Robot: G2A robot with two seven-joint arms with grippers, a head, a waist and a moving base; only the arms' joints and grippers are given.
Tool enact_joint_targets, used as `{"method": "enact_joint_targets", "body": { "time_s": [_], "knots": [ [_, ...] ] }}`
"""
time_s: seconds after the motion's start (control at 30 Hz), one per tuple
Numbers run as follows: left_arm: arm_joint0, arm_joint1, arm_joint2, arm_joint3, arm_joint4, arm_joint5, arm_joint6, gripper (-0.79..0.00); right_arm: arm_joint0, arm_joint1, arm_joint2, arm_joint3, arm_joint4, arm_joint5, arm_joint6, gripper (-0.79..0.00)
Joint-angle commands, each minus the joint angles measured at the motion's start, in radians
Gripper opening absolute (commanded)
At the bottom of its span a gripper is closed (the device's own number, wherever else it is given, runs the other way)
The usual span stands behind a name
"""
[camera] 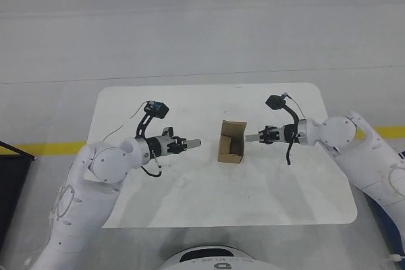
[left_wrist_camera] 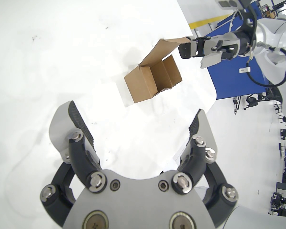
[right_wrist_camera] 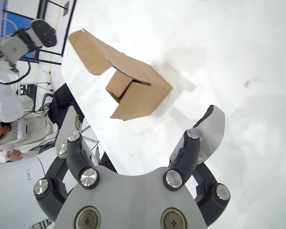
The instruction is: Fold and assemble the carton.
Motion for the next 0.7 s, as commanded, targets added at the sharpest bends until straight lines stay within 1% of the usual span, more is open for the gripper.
{"method": "enact_joint_targets", "body": {
  "time_s": [0.0,0.1,0.23,0.53,0.57,0.6,0.67],
  "knots": [
    [0.000,0.000,0.000,0.000,0.000,0.000,0.000,0.000,-0.002,-0.002,-0.001,-0.021,-0.005,0.043,0.004,0.000],
    [0.000,0.000,0.000,0.000,0.000,0.000,0.000,0.000,-0.008,-0.006,-0.003,-0.041,-0.010,0.068,0.000,0.000],
    [0.000,0.000,0.000,0.000,0.000,0.000,0.000,0.000,-0.003,-0.016,-0.010,-0.029,-0.001,0.114,-0.006,0.000],
    [0.000,0.000,0.000,0.000,0.000,0.000,0.000,0.000,-0.010,-0.025,0.021,0.063,0.079,0.078,0.003,0.000],
    [0.000,0.000,0.000,0.000,0.000,0.000,0.000,0.000,-0.009,-0.027,0.018,0.067,0.075,0.081,0.012,-0.006],
    [0.000,0.000,0.000,0.000,0.000,0.000,0.000,0.000,-0.006,-0.030,0.013,0.070,0.072,0.084,0.020,-0.037],
    [0.000,0.000,0.000,0.000,0.000,0.000,0.000,0.000,0.005,-0.037,-0.005,0.071,0.052,0.101,0.036,-0.071]
  ]
}}
